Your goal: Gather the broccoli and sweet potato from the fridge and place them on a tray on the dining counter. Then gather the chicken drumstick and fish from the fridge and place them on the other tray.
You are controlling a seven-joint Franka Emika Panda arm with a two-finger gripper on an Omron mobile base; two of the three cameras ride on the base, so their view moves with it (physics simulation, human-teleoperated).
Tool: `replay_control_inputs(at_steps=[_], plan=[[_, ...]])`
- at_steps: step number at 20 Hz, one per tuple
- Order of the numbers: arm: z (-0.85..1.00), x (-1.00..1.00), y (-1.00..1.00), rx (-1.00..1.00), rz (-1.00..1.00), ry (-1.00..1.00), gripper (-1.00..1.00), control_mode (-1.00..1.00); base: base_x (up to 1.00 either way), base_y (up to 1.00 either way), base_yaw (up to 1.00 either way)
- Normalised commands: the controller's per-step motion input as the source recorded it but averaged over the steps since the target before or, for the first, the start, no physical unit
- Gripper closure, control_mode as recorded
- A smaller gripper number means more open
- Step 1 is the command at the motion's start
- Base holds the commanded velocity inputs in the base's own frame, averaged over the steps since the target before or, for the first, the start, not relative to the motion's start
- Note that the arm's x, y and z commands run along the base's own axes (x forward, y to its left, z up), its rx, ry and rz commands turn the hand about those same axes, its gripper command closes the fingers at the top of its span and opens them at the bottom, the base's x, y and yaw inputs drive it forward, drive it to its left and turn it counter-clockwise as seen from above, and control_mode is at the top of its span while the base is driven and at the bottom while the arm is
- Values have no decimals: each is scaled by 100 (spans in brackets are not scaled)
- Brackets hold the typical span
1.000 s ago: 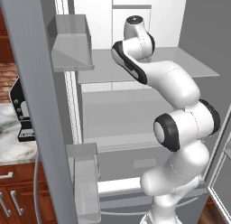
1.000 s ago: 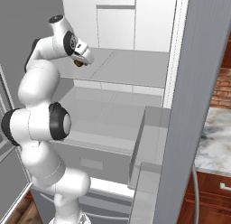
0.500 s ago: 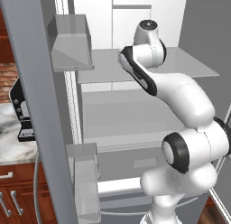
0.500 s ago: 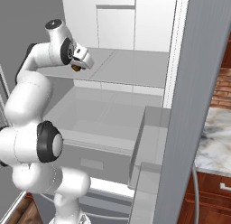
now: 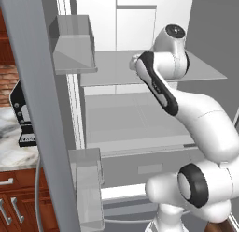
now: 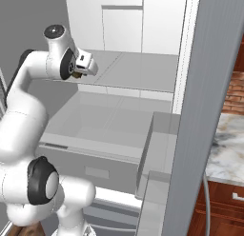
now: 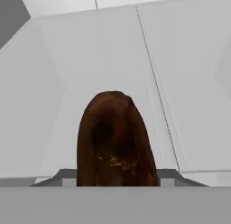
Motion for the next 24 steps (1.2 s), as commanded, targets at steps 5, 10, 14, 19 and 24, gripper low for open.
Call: replay_control_inputs(at_steps=[5,10,14,19,24], plan=[[26,-89,0,-6,2,-10,100,-100,0,0,0],[30,-98,0,-3,0,-10,100,-100,0,0,0],[22,-91,0,0,0,0,100,-100,0,0,0],[11,-77,0,0,0,0,100,-100,0,0,0],[2,-74,-15,0,0,0,100,-100,0,0,0]])
